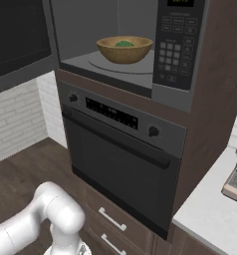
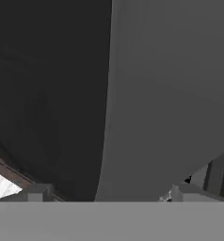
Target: Pick the broccoli from the sink and place it in the bowl. Then pick the bowl and place it in the microwave. Then close the microwave door and press the start button.
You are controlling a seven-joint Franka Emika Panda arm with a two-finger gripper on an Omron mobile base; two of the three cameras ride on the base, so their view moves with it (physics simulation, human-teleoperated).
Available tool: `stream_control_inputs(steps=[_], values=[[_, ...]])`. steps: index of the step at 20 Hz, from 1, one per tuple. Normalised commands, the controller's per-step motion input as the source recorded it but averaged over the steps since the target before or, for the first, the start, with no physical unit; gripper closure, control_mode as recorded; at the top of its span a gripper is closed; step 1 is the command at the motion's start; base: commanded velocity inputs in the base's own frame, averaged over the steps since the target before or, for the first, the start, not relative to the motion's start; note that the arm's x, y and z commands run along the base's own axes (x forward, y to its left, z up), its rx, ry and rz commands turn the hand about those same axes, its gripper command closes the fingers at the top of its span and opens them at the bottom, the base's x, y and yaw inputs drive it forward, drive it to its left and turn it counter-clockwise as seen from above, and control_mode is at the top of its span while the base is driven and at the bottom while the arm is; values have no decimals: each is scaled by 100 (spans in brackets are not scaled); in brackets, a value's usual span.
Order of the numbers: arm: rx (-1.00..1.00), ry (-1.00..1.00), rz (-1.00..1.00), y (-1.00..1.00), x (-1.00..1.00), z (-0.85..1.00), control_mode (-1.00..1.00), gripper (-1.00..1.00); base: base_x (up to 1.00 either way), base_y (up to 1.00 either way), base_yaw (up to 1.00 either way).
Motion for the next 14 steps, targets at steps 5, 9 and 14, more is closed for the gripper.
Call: stream_control_inputs(steps=[5, 9, 14], values=[[25, -18, 0, -96, -50, 25, -100, -100, 0, 0, 0], [32, -10, 0, -100, -13, 40, -100, -100, 0, 0, 0], [33, -4, 0, -100, -8, 41, -100, -100, 0, 0, 0]])
